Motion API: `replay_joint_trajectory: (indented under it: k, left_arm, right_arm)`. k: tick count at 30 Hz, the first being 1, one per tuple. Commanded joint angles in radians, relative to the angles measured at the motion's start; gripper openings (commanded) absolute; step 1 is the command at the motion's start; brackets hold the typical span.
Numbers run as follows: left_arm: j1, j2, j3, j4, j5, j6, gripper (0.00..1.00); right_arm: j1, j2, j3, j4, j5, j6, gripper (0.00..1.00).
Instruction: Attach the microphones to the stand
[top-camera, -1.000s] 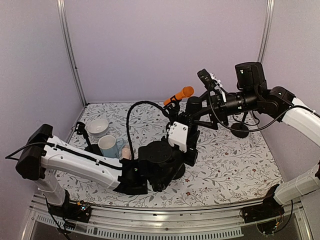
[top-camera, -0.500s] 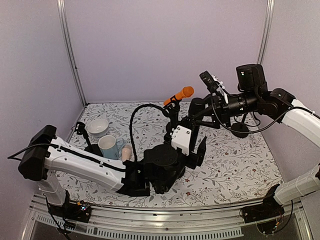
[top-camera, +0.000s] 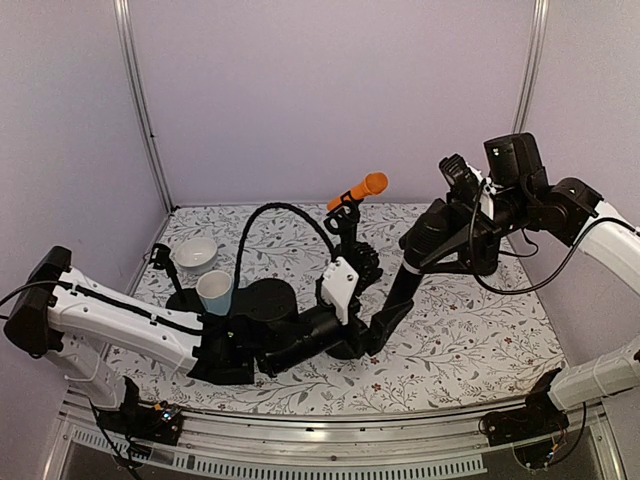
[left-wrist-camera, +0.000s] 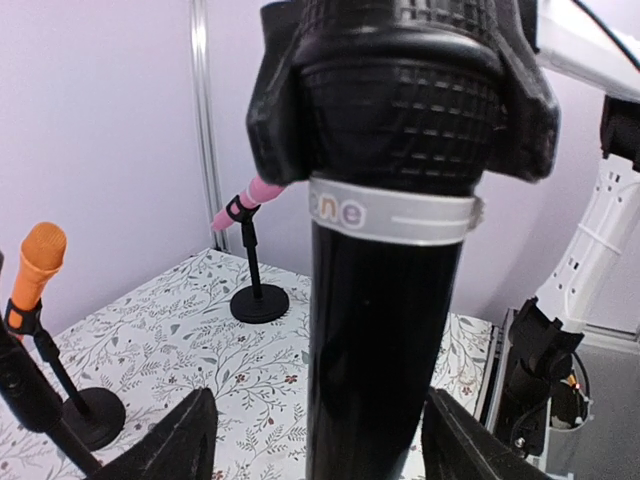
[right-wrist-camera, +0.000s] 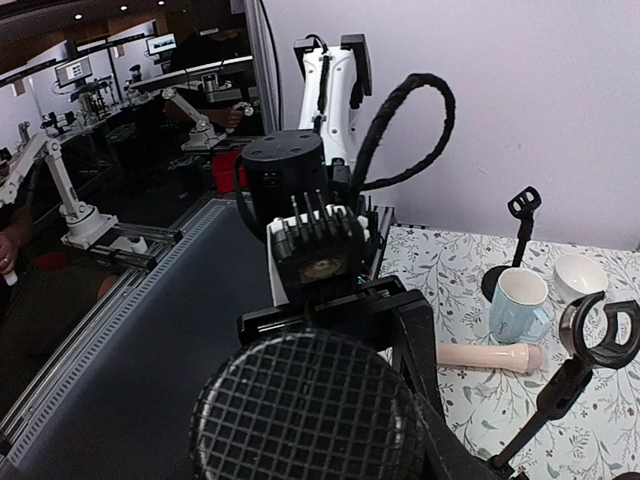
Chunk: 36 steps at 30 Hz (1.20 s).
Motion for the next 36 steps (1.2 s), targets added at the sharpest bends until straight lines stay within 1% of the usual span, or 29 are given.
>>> replay_joint_trajectory:
  k: [1, 2, 6, 9, 10, 11, 13, 14, 15, 16, 17, 19, 23, 26, 31, 36]
  left_arm:
    - [0.052, -0.024, -0.014, 0.006, 0.230, 0.040, 0.70]
    - [0.056, -0.022, -0.011, 0.010, 0.259, 0.042, 0.68]
    - [0.068, 0.008, -0.007, 0.051, 0.288, 0.044, 0.65]
    - [0.080, 0.035, 0.009, 0.062, 0.311, 0.042, 0.51]
    - [0.085, 0.039, 0.014, 0.063, 0.320, 0.040, 0.45]
    - [0.089, 0.041, 0.018, 0.065, 0.326, 0.038, 0.38]
    - [0.096, 0.042, 0.019, 0.064, 0.338, 0.033, 0.26]
    - [0.101, 0.040, 0.016, 0.062, 0.347, 0.028, 0.20]
    - [0.107, 0.038, 0.015, 0.060, 0.357, 0.024, 0.16]
    - [0.113, 0.036, 0.014, 0.055, 0.364, 0.020, 0.14]
    - [0.115, 0.033, 0.012, 0.050, 0.367, 0.015, 0.13]
    - [0.124, 0.024, 0.006, 0.041, 0.371, 0.003, 0.10]
    - [0.139, 0.006, 0.007, -0.002, 0.391, -0.009, 0.08]
    - [0.145, -0.010, 0.008, -0.028, 0.390, -0.006, 0.08]
    - [0.150, -0.022, 0.017, -0.056, 0.390, -0.007, 0.07]
    - [0.152, -0.025, 0.024, -0.055, 0.389, -0.018, 0.07]
  right_arm:
    - [-0.001, 0.019, 0.037, -0.092, -0.107, -0.123, 0.20]
    - [-0.001, 0.015, 0.032, -0.087, -0.106, -0.124, 0.20]
    - [-0.001, 0.007, 0.030, -0.080, -0.108, -0.121, 0.20]
    - [-0.001, -0.001, 0.028, -0.071, -0.097, -0.120, 0.20]
    - [0.000, -0.001, 0.027, -0.066, -0.087, -0.110, 0.17]
    - [-0.001, -0.003, 0.026, -0.061, -0.070, -0.106, 0.16]
    - [-0.001, -0.006, 0.020, -0.030, -0.023, -0.082, 0.18]
    - [-0.001, -0.008, 0.018, -0.011, 0.005, -0.053, 0.22]
    - [-0.001, -0.010, 0.018, -0.003, 0.029, -0.039, 0.28]
    - [-0.001, -0.012, 0.019, 0.007, 0.056, -0.023, 0.38]
    - [-0.001, -0.012, 0.023, 0.014, 0.082, 0.003, 0.47]
    - [0.000, -0.012, 0.034, 0.012, 0.120, 0.026, 0.57]
    - [0.000, -0.015, 0.044, -0.007, 0.166, 0.033, 0.63]
    - [0.000, -0.017, 0.043, -0.014, 0.188, 0.031, 0.64]
    - [0.000, -0.007, 0.048, -0.015, 0.184, 0.039, 0.59]
    - [-0.001, 0.002, 0.044, -0.023, 0.195, 0.018, 0.57]
